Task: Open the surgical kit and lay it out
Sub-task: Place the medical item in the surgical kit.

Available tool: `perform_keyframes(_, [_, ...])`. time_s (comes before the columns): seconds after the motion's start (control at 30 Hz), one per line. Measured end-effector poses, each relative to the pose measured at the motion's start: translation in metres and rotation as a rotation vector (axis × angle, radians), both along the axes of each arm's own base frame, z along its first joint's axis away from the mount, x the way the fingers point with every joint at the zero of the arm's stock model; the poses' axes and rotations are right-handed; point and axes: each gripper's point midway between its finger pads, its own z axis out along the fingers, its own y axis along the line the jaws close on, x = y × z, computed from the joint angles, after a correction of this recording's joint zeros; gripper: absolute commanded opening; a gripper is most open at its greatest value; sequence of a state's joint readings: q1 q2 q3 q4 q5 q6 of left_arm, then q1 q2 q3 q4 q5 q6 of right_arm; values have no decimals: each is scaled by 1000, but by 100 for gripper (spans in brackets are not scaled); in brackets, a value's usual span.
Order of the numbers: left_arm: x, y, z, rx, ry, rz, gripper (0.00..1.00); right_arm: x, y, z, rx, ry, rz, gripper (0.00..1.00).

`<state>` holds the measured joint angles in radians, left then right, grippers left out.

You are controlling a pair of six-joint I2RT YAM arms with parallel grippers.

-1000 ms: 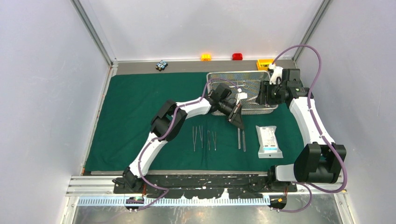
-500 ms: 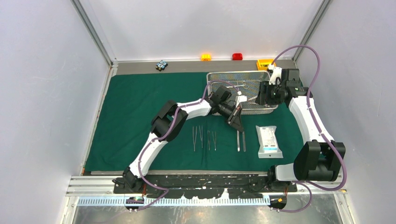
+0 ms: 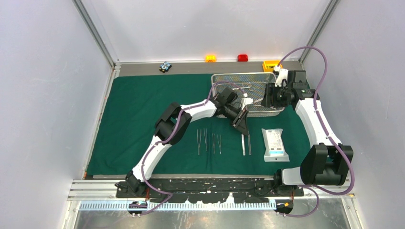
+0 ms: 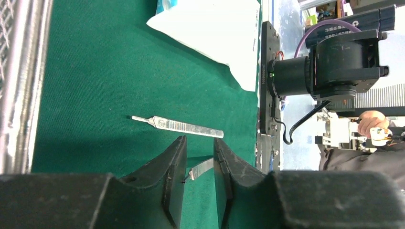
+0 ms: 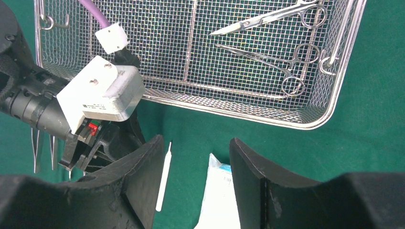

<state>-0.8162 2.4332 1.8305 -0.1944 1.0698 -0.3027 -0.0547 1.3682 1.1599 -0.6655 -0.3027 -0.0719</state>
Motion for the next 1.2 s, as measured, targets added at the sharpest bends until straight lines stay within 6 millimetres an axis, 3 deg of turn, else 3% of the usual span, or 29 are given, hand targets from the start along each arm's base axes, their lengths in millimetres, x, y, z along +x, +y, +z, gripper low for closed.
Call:
perform_keyframes(0.3, [10, -6, 16, -1, -59, 2, 36, -3, 1, -5, 5, 13, 4, 57])
perform_keyframes(0.67, [13, 0, 7, 51, -92, 11, 38, -3, 2, -5, 9, 15, 7, 57])
perform_keyframes(1.03, [25, -4, 21, 49, -172, 17, 44, -5, 3, -7, 15, 21, 11, 57])
perform_keyframes(1.2, [26, -1, 18, 72, -190, 19, 47, -5, 4, -8, 16, 21, 12, 57])
